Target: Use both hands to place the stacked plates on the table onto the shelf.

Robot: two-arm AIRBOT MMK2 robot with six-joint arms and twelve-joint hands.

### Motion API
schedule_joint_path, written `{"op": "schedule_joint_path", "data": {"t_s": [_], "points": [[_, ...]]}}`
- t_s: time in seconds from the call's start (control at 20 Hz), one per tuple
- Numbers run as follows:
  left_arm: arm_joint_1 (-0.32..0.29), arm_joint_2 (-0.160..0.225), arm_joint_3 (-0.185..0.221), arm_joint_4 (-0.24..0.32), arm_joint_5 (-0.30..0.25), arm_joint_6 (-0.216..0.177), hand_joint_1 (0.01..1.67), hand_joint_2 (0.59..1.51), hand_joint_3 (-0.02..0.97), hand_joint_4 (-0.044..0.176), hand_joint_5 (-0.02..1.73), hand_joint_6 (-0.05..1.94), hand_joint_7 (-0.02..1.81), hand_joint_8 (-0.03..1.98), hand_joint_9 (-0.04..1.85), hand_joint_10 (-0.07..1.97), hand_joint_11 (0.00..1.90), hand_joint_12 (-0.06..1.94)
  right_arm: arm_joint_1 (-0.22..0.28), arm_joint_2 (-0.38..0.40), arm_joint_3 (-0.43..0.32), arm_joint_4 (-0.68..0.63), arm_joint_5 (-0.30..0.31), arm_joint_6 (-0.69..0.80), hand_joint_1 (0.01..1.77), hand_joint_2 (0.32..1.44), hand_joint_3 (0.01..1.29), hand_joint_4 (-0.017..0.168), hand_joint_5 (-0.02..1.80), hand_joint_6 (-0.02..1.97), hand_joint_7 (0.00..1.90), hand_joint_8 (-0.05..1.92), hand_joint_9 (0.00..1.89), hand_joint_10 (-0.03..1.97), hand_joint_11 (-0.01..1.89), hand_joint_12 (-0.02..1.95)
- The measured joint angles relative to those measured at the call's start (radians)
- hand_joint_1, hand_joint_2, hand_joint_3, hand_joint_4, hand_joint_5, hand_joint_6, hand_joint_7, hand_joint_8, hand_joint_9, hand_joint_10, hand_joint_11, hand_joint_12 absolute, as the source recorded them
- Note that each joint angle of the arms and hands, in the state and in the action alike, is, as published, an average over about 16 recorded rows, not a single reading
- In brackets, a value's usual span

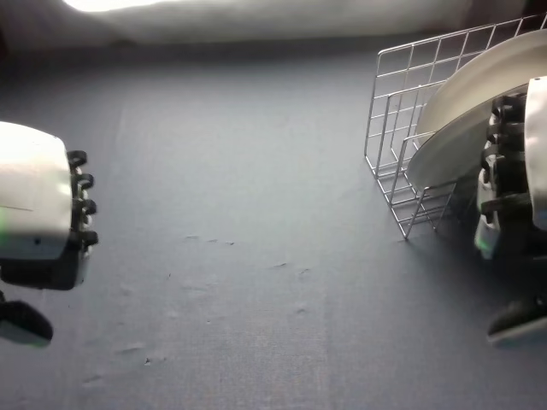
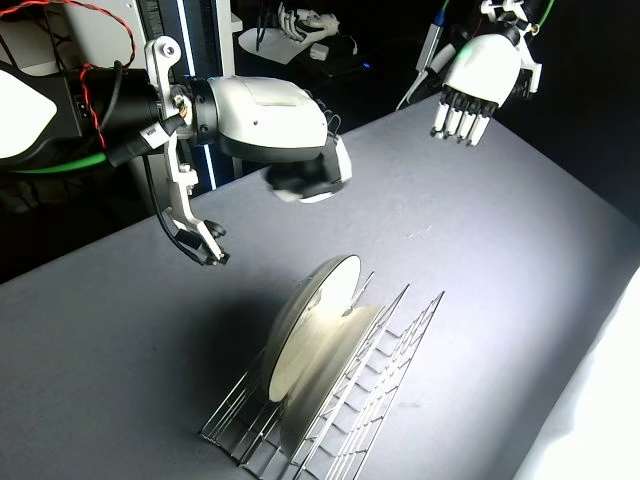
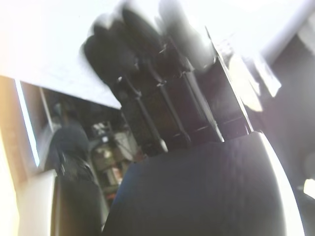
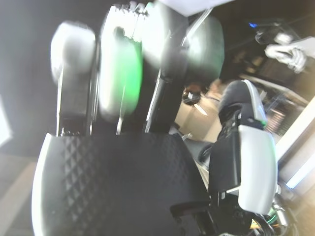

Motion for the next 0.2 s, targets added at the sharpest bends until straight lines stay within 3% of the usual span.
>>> {"op": "schedule_joint_path", "data": {"t_s": [0.2], "points": [[-0.001, 0.000, -0.009, -0.002, 0.000, 0.011, 0.48, 1.215, 0.002, 0.000, 1.25, 1.34, 1.36, 1.40, 1.35, 1.46, 1.33, 1.67, -0.007, 0.000, 0.004, -0.020, 0.025, -0.003, 0.33, 1.17, 0.03, 0.089, 1.47, 1.54, 1.58, 1.49, 1.57, 1.70, 1.44, 1.88]]}}
